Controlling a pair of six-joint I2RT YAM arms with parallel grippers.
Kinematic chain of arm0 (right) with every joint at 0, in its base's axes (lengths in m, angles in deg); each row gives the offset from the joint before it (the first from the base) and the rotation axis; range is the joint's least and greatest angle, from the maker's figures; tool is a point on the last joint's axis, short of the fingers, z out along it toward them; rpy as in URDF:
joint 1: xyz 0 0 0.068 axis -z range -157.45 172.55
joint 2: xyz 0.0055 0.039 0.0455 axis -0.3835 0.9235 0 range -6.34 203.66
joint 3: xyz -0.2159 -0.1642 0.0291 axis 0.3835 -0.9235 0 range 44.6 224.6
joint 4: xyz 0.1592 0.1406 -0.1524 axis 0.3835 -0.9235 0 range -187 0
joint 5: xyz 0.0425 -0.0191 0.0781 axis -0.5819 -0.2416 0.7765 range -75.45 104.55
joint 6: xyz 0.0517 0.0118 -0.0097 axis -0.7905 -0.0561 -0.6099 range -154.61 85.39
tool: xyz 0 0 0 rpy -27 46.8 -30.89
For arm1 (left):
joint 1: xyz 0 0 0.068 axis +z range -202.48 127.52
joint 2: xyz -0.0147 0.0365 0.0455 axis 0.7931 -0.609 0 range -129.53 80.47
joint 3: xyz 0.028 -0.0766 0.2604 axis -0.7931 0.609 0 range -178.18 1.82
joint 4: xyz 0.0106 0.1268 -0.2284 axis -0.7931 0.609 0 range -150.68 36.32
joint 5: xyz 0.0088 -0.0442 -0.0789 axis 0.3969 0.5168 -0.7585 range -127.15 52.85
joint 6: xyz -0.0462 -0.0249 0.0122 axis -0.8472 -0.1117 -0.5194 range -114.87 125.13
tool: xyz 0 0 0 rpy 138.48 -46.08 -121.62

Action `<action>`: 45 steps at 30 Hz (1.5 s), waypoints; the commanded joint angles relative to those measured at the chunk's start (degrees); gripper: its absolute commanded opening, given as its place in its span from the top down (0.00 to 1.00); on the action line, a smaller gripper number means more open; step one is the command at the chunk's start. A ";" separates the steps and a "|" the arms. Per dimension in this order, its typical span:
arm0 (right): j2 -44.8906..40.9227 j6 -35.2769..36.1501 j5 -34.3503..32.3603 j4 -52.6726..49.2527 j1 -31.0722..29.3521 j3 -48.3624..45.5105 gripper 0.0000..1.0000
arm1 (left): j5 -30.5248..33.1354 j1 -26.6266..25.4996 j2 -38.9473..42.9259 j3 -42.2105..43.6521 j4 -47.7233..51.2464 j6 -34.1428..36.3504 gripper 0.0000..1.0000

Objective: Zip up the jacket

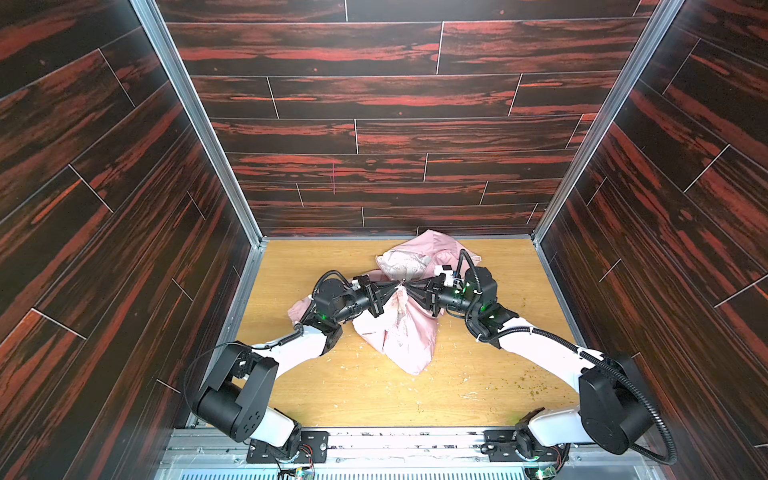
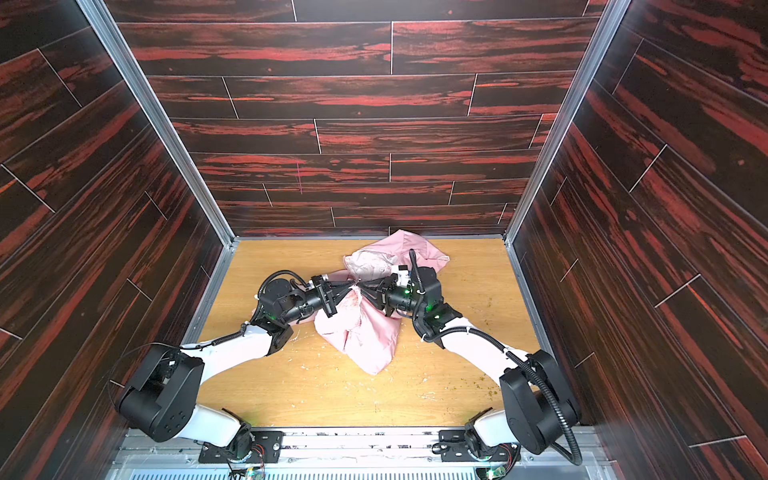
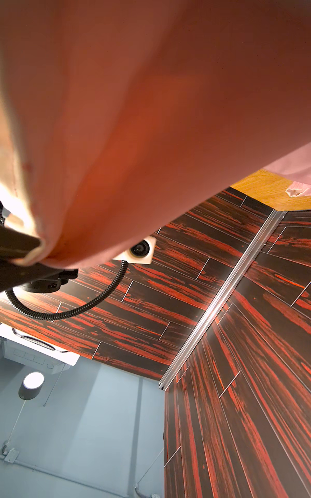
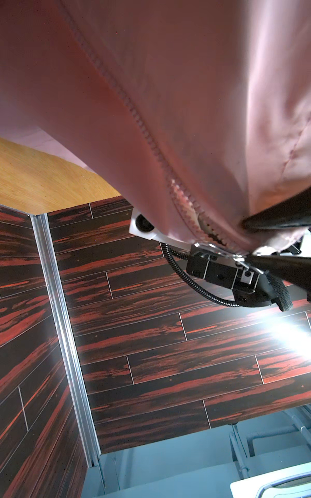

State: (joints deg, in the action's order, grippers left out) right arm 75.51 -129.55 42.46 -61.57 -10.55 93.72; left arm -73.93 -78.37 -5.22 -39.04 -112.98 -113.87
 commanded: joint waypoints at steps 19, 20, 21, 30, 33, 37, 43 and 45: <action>2.40 2.00 1.81 -0.85 -0.80 2.29 1.00 | -1.64 -0.90 2.25 -2.34 2.45 1.67 1.00; 2.23 2.40 1.81 -1.32 -0.71 2.32 1.00 | -1.23 -0.83 2.33 -2.11 2.38 1.67 0.98; 2.10 2.75 1.81 -1.79 -0.67 2.37 1.00 | -0.83 -0.85 2.49 -1.97 2.21 1.76 0.91; 1.33 7.46 2.77 -7.27 -0.68 4.53 1.00 | 0.85 -0.92 1.85 -1.55 -0.51 1.58 0.60; 1.30 8.51 3.12 -8.37 -0.72 5.33 1.00 | 0.09 -0.89 1.72 -1.76 -0.40 1.63 0.64; 1.30 9.94 3.55 -10.09 -0.72 6.27 1.00 | -0.70 -0.91 1.76 -1.67 0.69 2.43 0.76; 0.78 11.32 4.05 -12.09 -0.66 6.57 1.00 | 0.77 -0.93 1.68 -1.33 0.02 2.81 0.93; 0.63 11.85 4.09 -12.89 -0.66 6.73 1.00 | 1.11 -0.92 1.36 -1.48 -0.47 2.90 0.98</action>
State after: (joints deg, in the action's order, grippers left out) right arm 76.60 -119.41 44.14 -71.45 -10.49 99.08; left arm -72.51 -78.65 -4.89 -39.43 -109.70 -110.72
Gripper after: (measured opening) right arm 0.050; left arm 0.067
